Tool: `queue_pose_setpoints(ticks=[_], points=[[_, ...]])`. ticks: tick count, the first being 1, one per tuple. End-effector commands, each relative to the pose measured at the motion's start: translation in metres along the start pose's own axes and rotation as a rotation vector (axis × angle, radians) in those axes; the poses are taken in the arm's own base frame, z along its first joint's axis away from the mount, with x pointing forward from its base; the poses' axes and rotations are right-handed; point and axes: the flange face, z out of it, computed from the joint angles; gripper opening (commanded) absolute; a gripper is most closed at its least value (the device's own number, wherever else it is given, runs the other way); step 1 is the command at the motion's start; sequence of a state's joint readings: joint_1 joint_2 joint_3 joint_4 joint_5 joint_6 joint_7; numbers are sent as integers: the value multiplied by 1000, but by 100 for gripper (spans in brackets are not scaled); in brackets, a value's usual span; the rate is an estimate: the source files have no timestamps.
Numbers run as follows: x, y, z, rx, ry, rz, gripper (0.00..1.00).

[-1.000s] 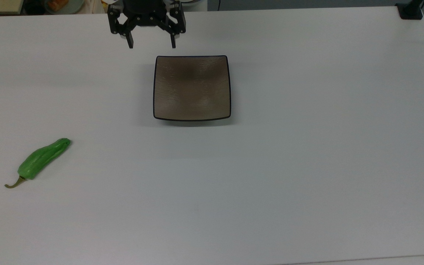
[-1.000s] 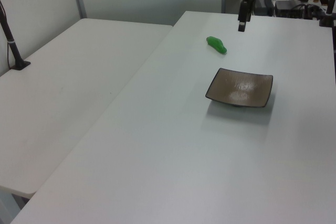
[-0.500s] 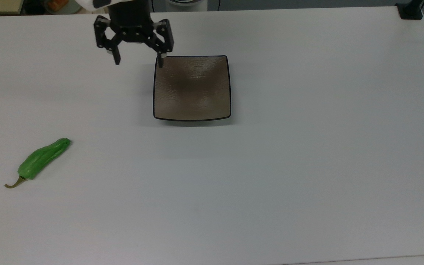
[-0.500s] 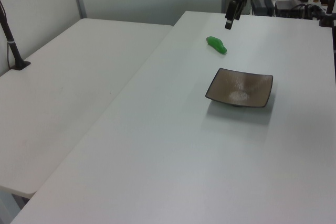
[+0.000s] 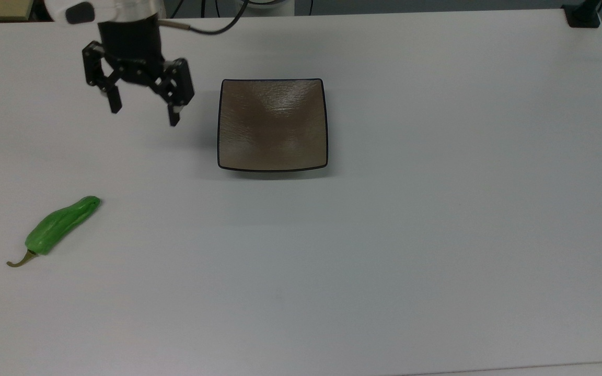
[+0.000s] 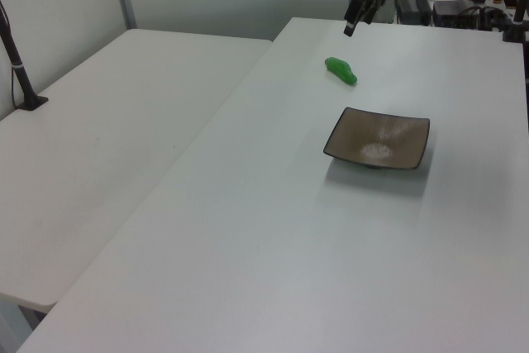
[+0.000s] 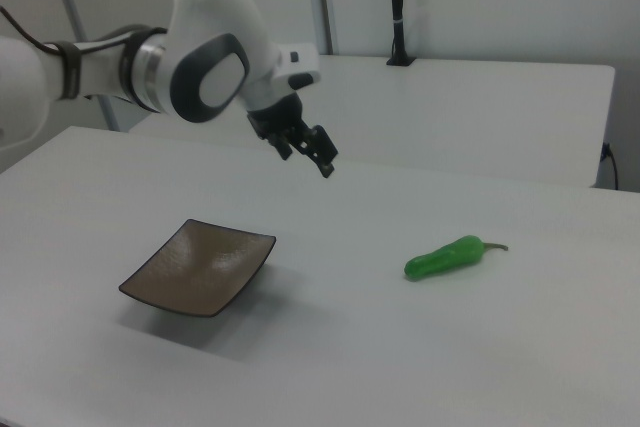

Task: Chili peppers are placed on a ceramic plate
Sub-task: 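Move the open gripper from above the plate toward the green chili pepper, then lower the gripper onto the green chili pepper and close on it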

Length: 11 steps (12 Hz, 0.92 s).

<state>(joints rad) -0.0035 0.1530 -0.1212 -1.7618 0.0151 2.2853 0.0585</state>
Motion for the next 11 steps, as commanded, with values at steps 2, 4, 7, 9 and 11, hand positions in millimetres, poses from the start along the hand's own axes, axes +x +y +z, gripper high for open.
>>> queue_pose_setpoints(ticks=[2,4,7,9,11], points=[[15,38,47,-50,123,187,100],[21,50,60,-55,158,274,100],[35,68,99,-65,242,436,100],[39,89,121,-78,285,485,100],[39,108,147,-92,318,494,100]])
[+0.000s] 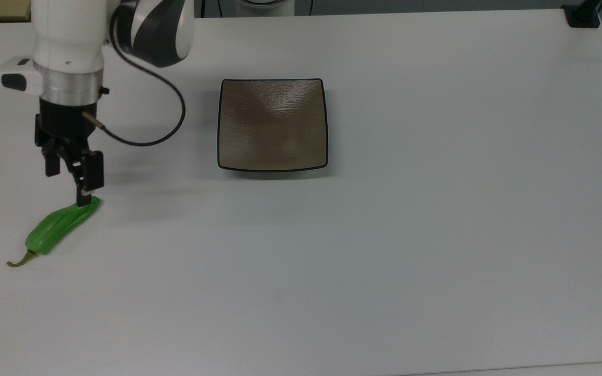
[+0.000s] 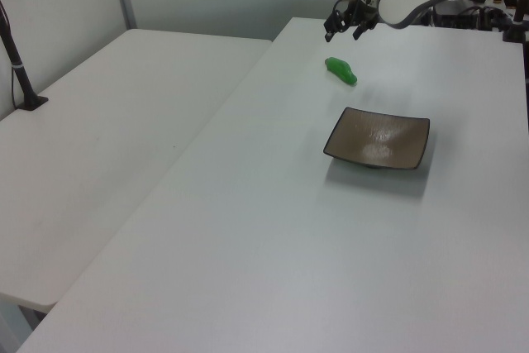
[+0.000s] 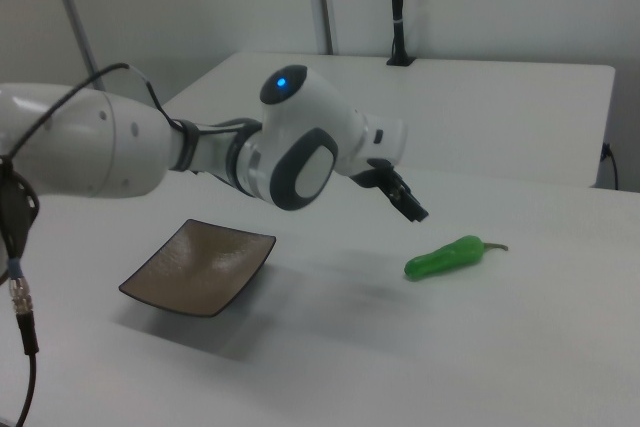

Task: Chili peppers are placed on a ceramic plate
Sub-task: 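Lower the gripper onto the green chili pepper and close on it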

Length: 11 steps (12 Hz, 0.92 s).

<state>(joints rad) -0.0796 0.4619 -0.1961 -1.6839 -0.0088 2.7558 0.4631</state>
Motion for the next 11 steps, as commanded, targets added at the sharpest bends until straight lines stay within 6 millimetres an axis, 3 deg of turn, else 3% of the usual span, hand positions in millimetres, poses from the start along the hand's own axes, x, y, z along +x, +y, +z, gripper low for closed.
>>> queue_pose_setpoints(ticks=[1,7,11], points=[[9,14,39,-16,56,23,100],[1,27,89,-55,41,18,100],[-5,38,109,-75,27,16,100]])
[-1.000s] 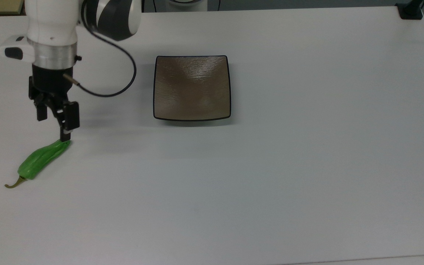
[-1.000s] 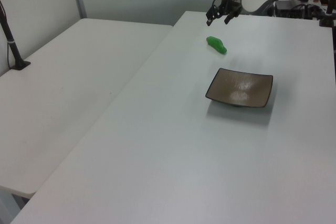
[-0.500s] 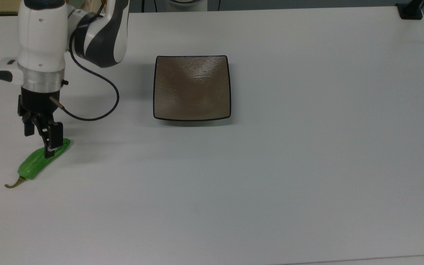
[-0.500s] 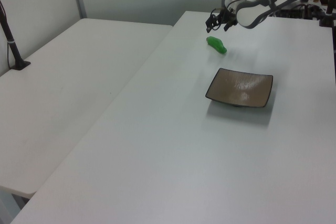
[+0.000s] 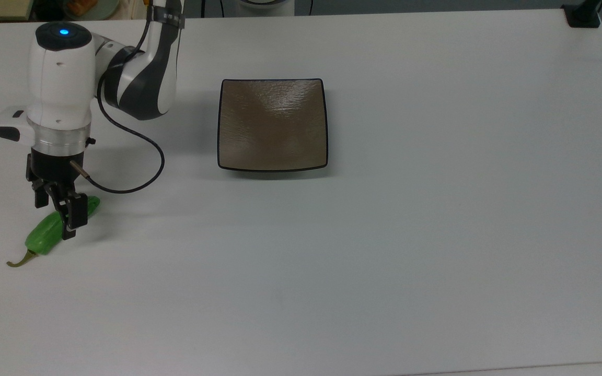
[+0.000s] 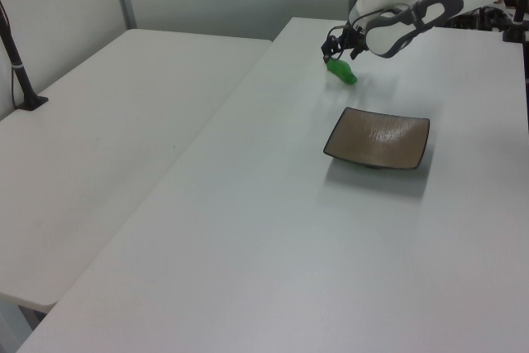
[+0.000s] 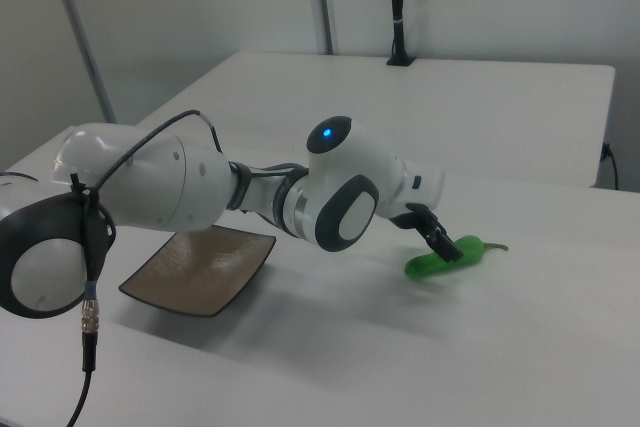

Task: Chili peppers are placed on a ceramic plate
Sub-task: 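Lower the gripper onto the green chili pepper and close on it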

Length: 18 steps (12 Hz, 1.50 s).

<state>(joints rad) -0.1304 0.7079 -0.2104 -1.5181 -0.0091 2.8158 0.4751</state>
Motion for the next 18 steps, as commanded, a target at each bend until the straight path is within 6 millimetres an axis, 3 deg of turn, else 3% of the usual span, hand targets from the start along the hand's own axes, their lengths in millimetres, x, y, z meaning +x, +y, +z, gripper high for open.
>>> queue_pose_setpoints(ticks=[1,5,6,7,9,11,15,18], points=[[-1,6,15,-15,15,4,100],[-5,15,24,-27,3,-1,100],[-9,15,29,-31,-4,-8,85],[-10,14,29,-36,-4,-62,57],[-12,13,31,-37,-7,-112,30],[-11,13,30,-37,-6,-118,24],[-7,10,24,-29,2,-116,23],[4,-15,-13,5,-5,-117,23]])
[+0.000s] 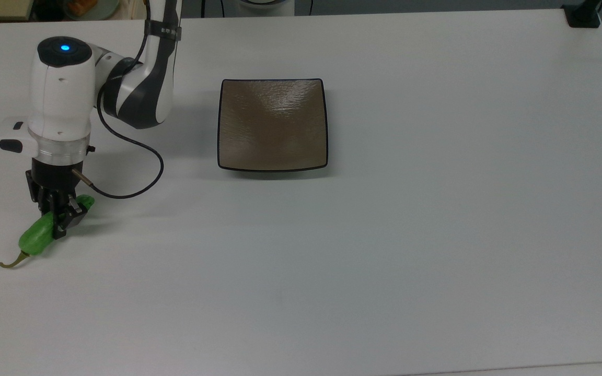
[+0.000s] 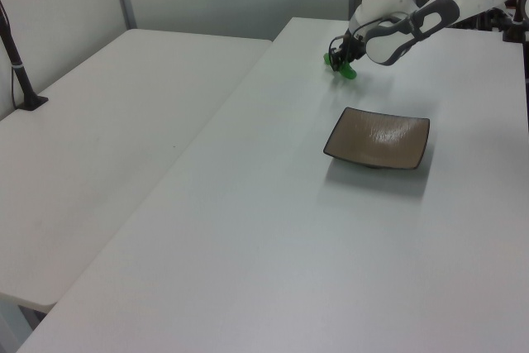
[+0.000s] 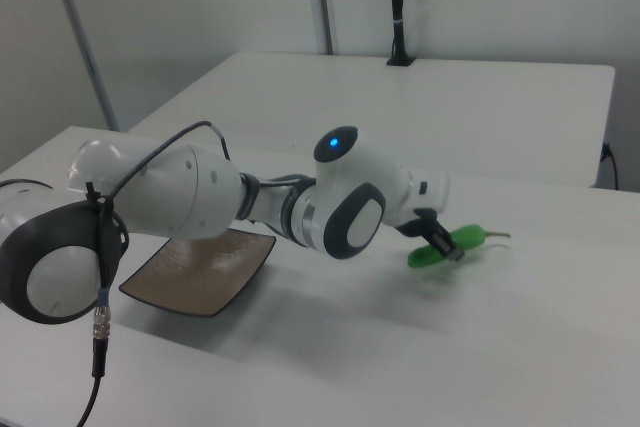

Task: Chili peppers are placed on a ceramic plate
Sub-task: 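Lift the held chili pepper and carry it over the dark plate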

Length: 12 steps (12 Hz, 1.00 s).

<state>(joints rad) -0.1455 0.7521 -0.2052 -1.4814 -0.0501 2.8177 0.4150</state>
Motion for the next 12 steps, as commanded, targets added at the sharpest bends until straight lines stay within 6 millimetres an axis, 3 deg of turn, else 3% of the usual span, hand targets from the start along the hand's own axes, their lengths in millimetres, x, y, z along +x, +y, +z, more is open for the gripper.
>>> queue_pose_setpoints(ticks=[1,2,6,8,12], points=[[17,-19,-48,29,-12,-13,23],[20,-16,-66,32,-21,-4,23],[8,-41,-104,50,-138,-65,19],[-5,-60,-125,59,-215,-93,17],[-38,-91,-192,80,-327,-158,17]])
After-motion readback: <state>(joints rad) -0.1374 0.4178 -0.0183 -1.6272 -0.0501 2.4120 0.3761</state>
